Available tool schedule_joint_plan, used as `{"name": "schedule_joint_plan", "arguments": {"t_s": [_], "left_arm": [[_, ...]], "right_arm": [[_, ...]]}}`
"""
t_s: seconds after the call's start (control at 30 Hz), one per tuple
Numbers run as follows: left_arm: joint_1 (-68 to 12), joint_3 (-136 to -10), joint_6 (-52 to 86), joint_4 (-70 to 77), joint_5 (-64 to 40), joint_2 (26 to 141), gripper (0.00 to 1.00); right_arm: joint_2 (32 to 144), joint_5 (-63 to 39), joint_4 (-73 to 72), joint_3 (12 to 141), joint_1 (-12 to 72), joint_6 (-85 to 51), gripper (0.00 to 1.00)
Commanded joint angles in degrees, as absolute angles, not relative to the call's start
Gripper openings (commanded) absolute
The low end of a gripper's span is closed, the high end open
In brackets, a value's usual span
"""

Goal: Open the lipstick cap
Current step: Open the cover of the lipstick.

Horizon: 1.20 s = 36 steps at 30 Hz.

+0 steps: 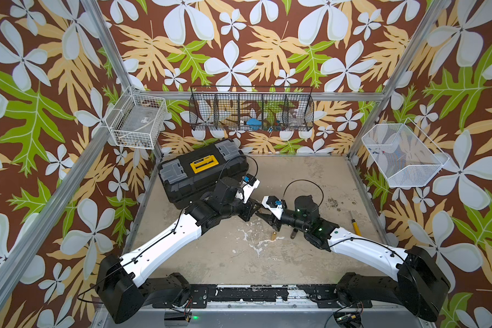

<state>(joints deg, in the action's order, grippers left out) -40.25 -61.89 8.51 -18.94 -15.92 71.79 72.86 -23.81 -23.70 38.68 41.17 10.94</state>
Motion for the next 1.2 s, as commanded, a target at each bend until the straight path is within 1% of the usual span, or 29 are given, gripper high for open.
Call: {"name": "schedule_joint_plan", "arguments": {"t_s": [0.0,0.07,0.27,0.63,0.73,0.87,1.17], "left_arm": [[-40.1,-62.2,7.8,-18.9,-16.4,71.6,0.14],[-40.2,-62.2,7.9,-19.0,-16.1,71.6,0.14],[-40.1,-62.1,8.0,-19.0,-15.9,71.8,0.14],[-40.1,-62.1,8.3,-18.9,-15.3,71.7,0.14],[-40.2,-62.2,8.5,-18.9,-14.9,71.6,0.14],[-40.2,-62.4,8.9,-18.9,-13.9,71.4,0.14],[-40.2,-63.4,9.8,-18.4,-13.9,71.1,0.14]], "right_arm": [[72.9,-24.7,-24.1,38.8,41.2,9.7,0.33],[73.0,-24.7,-23.7,39.1,41.2,9.1,0.34],[73.0,-25.0,-22.7,39.4,41.2,8.7,0.24],[72.8,-24.7,-21.1,39.2,41.2,9.2,0.22],[72.9,-24.2,-20.8,39.1,41.2,9.2,0.19],[72.8,-24.1,-19.6,38.7,41.2,10.8,0.12],[72.2,-24.4,-18.8,37.6,41.2,12.0,0.12]]}}
